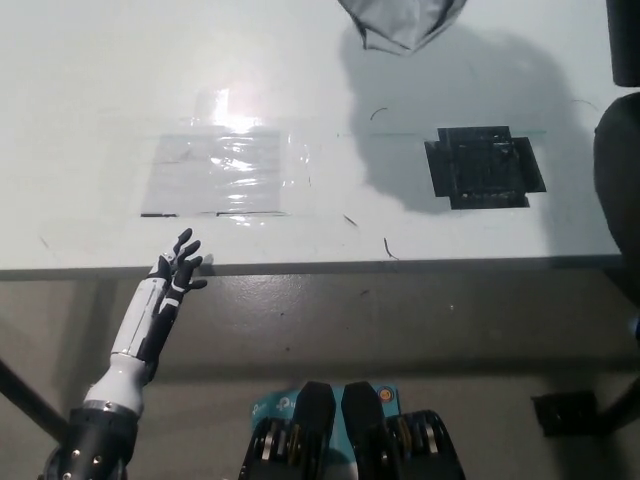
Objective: Use the right hand to pick up a rubix's cube and place it into a plastic bag and lift the bag
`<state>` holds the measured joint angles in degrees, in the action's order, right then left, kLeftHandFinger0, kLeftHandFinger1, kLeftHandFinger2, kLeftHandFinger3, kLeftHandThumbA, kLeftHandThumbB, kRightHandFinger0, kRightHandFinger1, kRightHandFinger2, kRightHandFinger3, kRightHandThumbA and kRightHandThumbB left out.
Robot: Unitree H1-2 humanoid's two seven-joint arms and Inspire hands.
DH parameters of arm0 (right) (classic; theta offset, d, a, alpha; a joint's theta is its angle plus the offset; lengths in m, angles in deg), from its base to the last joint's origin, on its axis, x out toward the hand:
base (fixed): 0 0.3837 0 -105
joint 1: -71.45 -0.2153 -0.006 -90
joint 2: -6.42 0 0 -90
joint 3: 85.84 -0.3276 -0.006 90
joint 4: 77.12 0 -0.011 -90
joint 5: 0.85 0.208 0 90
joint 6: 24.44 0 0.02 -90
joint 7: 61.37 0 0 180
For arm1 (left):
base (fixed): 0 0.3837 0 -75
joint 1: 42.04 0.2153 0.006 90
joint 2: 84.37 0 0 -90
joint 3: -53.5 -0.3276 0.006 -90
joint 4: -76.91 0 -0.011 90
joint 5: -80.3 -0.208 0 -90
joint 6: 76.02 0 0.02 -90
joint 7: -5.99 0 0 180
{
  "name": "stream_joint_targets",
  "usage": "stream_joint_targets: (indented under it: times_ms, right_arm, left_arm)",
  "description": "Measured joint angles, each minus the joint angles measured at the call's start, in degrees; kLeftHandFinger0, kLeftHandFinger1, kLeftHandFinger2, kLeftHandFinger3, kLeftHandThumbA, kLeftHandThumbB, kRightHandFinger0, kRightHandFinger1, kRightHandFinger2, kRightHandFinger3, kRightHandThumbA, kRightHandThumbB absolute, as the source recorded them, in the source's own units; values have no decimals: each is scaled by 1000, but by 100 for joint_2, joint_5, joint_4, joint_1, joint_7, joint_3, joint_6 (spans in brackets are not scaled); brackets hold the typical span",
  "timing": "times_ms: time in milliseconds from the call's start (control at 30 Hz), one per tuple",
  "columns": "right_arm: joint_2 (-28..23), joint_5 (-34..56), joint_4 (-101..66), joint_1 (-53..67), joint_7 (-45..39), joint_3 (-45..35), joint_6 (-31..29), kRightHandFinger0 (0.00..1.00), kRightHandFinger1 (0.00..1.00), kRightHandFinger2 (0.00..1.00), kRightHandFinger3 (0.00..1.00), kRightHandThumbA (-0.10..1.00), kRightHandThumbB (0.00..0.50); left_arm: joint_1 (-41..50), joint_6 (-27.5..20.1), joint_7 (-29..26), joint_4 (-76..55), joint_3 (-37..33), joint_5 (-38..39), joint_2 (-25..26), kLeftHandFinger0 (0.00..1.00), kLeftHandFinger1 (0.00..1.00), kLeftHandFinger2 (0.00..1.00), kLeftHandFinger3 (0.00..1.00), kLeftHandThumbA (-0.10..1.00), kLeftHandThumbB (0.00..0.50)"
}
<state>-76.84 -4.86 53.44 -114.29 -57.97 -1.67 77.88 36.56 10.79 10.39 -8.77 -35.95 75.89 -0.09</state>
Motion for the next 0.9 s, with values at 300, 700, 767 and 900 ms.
stream_joint_targets:
  times_ms: [300,700,767,900]
  right_arm:
    - [531,-128,32,1010,122,464,-59,0,304,707,715,-100,144]
    - [1038,-178,111,1603,297,665,-73,0,356,745,749,-100,141]
    - [1052,-177,209,1644,343,665,-99,0,354,747,751,-100,132]
    - [1039,-173,447,1655,382,655,-161,0,358,762,803,-100,96]
  left_arm:
    - [-14,0,3,-3,-42,-6,0,848,953,1000,1000,968,72]
    - [-47,1,5,-33,-61,-10,10,1000,1000,1000,1000,1000,137]
    - [-50,-17,4,-33,-69,-17,14,1000,1000,1000,1000,1000,166]
    - [-54,-35,3,-30,-76,-49,30,1000,1000,1000,1000,1000,204]
